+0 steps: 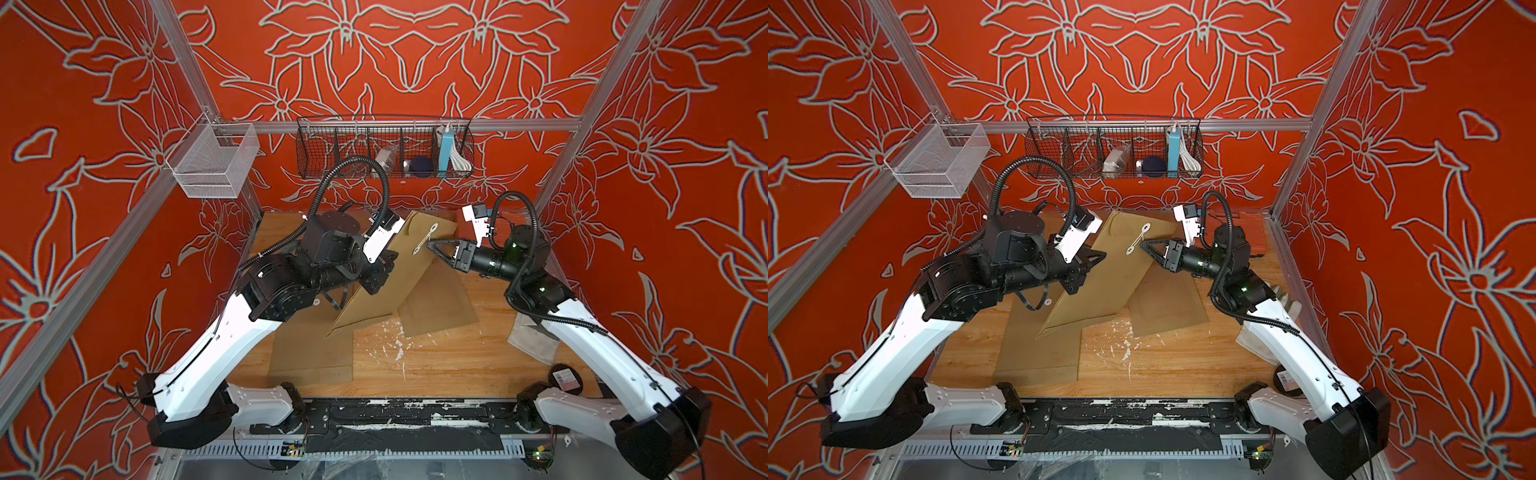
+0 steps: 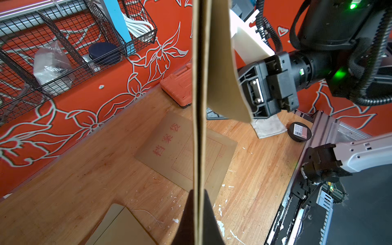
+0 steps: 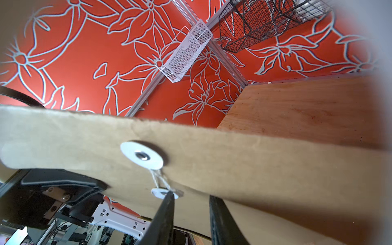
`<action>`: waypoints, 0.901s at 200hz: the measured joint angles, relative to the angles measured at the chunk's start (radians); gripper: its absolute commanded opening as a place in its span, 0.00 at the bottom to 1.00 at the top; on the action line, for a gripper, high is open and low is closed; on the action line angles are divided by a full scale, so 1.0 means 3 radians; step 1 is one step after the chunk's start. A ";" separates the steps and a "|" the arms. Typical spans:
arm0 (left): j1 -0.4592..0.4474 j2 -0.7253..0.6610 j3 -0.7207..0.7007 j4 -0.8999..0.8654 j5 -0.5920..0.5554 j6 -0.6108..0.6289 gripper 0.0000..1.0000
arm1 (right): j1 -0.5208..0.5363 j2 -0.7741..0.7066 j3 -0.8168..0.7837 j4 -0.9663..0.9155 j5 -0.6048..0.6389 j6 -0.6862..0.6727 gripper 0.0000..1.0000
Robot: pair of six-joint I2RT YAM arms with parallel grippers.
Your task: Open the file bag
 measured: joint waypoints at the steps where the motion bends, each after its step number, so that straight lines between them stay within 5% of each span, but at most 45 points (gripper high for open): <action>1: 0.0000 0.0000 0.0000 0.0000 0.0000 -0.0001 0.00 | 0.0001 0.0001 -0.0001 0.0000 -0.0001 0.0000 0.30; 108: -0.0022 0.0000 0.0000 0.0001 0.0004 0.0011 0.00 | 0.0036 0.0023 0.0006 0.0275 -0.0034 0.0144 0.24; 180: -0.0022 -0.0001 -0.0003 0.0001 0.0003 0.0011 0.00 | 0.0046 0.0039 0.0006 0.0300 -0.0042 0.0148 0.10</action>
